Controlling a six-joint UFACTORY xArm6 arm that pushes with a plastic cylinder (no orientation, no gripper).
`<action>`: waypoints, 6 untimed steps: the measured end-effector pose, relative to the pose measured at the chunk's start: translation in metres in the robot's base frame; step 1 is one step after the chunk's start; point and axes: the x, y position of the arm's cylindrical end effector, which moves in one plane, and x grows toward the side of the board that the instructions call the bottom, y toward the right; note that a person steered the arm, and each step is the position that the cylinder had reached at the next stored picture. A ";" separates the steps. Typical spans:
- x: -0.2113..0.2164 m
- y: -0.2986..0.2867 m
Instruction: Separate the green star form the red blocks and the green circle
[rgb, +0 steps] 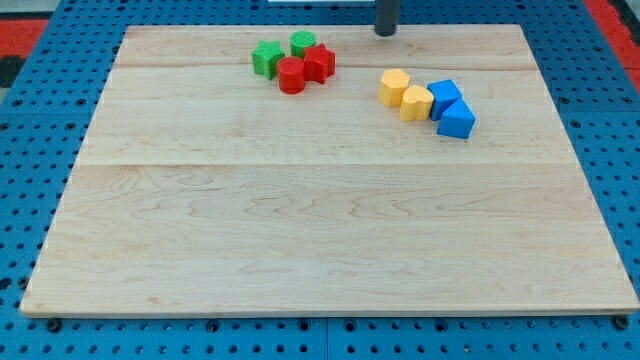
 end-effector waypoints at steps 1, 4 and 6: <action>0.000 -0.031; 0.073 -0.148; 0.073 -0.171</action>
